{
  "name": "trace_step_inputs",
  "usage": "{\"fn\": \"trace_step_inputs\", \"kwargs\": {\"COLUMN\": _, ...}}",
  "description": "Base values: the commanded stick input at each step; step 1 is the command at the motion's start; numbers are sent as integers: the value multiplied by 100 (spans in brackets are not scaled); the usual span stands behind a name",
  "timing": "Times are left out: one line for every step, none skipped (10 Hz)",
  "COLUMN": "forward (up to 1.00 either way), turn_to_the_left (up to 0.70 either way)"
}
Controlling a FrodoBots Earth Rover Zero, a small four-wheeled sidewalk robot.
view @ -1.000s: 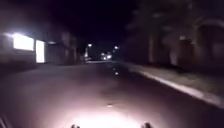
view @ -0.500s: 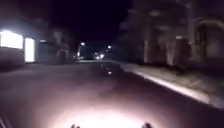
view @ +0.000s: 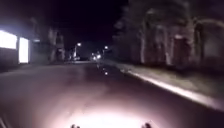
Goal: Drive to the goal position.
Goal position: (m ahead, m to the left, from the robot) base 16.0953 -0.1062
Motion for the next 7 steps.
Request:
{"fn": "trace_step_inputs", "kwargs": {"forward": 70, "turn_to_the_left": 0}}
{"fn": "trace_step_inputs", "kwargs": {"forward": 70, "turn_to_the_left": 0}}
{"fn": "trace_step_inputs", "kwargs": {"forward": 70, "turn_to_the_left": 0}}
{"fn": "trace_step_inputs", "kwargs": {"forward": 70, "turn_to_the_left": 0}}
{"fn": "trace_step_inputs", "kwargs": {"forward": 70, "turn_to_the_left": 0}}
{"fn": "trace_step_inputs", "kwargs": {"forward": 70, "turn_to_the_left": 0}}
{"fn": "trace_step_inputs", "kwargs": {"forward": 70, "turn_to_the_left": 0}}
